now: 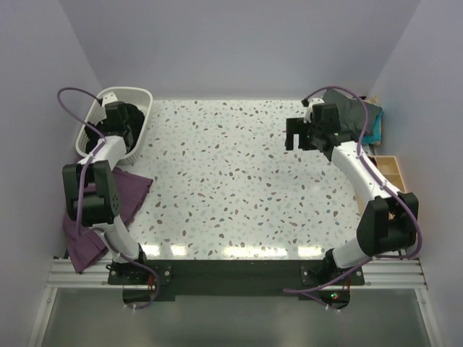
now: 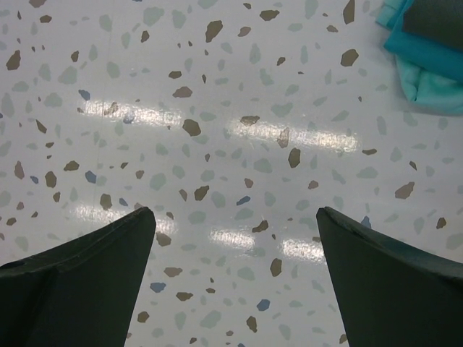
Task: Fold and stack the t-shirts
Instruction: Grab crumpled tshirt from bin with the left arm, then move the tshirt to the center of the board
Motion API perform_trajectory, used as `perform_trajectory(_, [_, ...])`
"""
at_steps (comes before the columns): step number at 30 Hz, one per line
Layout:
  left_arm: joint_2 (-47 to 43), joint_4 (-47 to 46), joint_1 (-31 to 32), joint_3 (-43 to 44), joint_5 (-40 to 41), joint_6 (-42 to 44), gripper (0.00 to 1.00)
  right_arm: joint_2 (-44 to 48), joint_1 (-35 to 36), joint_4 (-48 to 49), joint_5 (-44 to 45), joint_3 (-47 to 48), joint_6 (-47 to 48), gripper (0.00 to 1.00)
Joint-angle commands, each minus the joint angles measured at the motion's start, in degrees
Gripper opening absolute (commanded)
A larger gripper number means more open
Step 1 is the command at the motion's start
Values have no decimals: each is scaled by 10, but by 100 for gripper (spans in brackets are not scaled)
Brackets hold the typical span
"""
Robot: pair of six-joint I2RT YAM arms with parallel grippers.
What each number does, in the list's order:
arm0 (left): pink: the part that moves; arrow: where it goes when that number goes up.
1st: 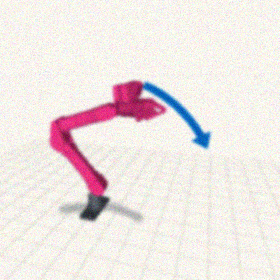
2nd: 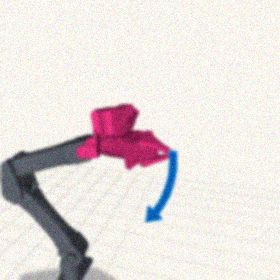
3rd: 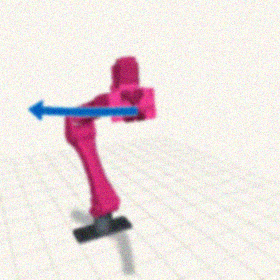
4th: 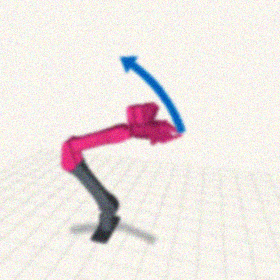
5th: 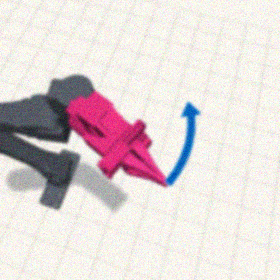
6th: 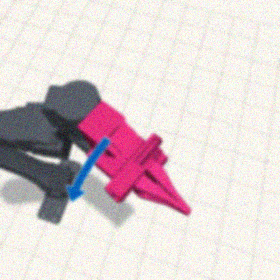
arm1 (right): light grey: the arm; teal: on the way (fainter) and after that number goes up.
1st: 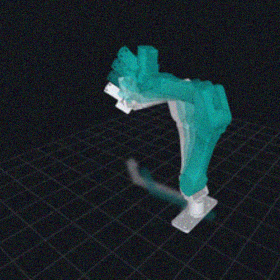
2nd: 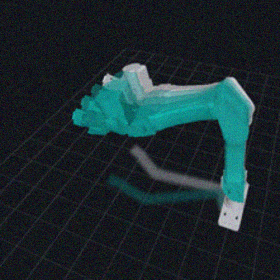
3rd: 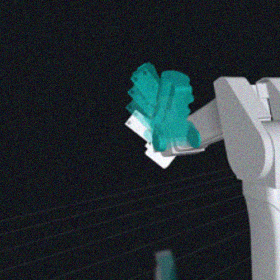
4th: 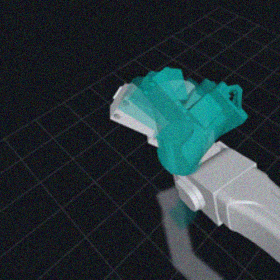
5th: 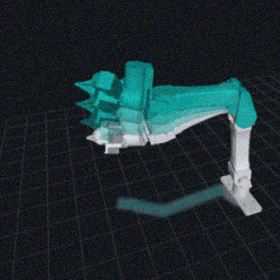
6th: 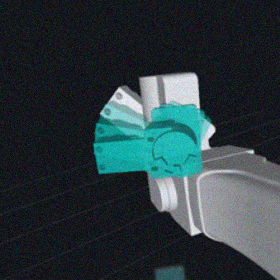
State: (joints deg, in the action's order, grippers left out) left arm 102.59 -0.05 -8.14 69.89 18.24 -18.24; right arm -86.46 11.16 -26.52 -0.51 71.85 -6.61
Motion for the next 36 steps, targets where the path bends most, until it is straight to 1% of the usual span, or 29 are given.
perform_trajectory(1, [-59, -29, -4, 25, -78, 4, 0, -1, -4, -5, -12, 14, 5, 99])
perform_trajectory(3, [-86, -8, 2, 45, -140, 11, 0, 2, -4, -2, -24, 12, 2, 99])
perform_trajectory(4, [-111, 0, 6, 80, -159, 14, 0, 3, -3, 2, -34, 11, 0, 99])
perform_trajectory(5, [-121, 26, 11, 99, -196, 26, 0, 8, -4, 5, -39, 8, -4, 99])
perform_trajectory(6, [-133, 54, 26, 118, -213, 32, 0, 10, -4, 9, -44, 6, -6, 99])
perform_trajectory(7, [-154, 65, 34, 155, -225, 39, 0, 13, -3, 16, -48, 3, -9, 99])
perform_trajectory(8, [-162, 80, 44, 175, -255, 58, 0, 19, -4, 18, -55, -2, -14, 99])
perform_trajectory(10, [-184, 116, 73, 223, -290, 71, 0, 24, -4, 26, -58, -7, -17, 99])
perform_trajectory(11, [-190, 124, 77, 236, -334, 79, 0, 27, -3, 27, -62, -11, -21, 99])
perform_trajectory(12, [-195, 137, 99, 248, -360, 78, 0, 31, -4, 27, -64, -12, -23, 99])
perform_trajectory(13, [-205, 142, 106, 267, -387, 76, 0, 34, -4, 30, -65, -15, -24, 99])
perform_trajectory(14, [-208, 147, 115, 276, -436, 73, 0, 37, -4, 31, -64, -17, -26, 99])
perform_trajectory(17, [-208, 184, 165, 314, -480, 76, 0, 55, -3, 32, -49, -25, -35, 99])
perform_trajectory(18, [-206, 203, 198, 319, -502, 81, 0, 62, -3, 33, -32, -28, -38, 99])
perform_trajectory(20, [-208, 211, 228, 302, -526, 87, 0, 91, -4, 34, -13, -36, -45, 99])
perform_trajectory(21, [-209, 206, 256, 287, -527, 91, 0, 104, -4, 34, -2, -38, -49, 99])
perform_trajectory(22, [-215, 197, 268, 238, -523, 91, 0, 127, -4, 33, 17, -41, -51, 99])
perform_trajectory(23, [-217, 184, 279, 210, -518, 82, 0, 141, -4, 33, 24, -48, -52, 99])
perform_trajectory(24, [-218, 157, 299, 182, -520, 79, 0, 154, -4, 34, 29, -51, -52, 99])
perform_trajectory(25, [-216, 143, 310, 129, -520, 73, 0, 166, -4, 34, 35, -53, -53, 99])
perform_trajectory(26, [-213, 127, 332, 105, -522, 61, 0, 189, -4, 32, 40, -58, -59, 99])
perform_trajectory(27, [-209, 92, 344, 82, -521, 56, 0, 200, -3, 33, 38, -61, -58, 99])
perform_trajectory(28, [-197, 72, 356, 36, -519, 49, 0, 211, -3, 33, 30, -64, -58, 99])
perform_trajectory(30, [-176, 31, 392, 7, -516, 39, 0, 230, -4, 15, 10, -57, -68, 99])
perform_trajectory(31, [-151, 16, 400, -14, -514, 36, 17, 233, -4, -4, 6, -53, -69, 99])
perform_trajectory(32, [-137, 9, 418, -22, -504, 32, 38, 238, -4, -14, -29, -46, -63, 99])
perform_trajectory(33, [-124, -26, 424, -26, -496, 29, 51, 242, -3, -23, -43, -47, -61, 99])
perform_trajectory(34, [-104, -39, 429, -35, -487, 24, 100, 248, -3, -26, -58, -51, -61, 99])
perform_trajectory(36, [-94, -56, 433, -42, -447, 13, 100, 260, -3, -35, -86, -63, -58, 99])
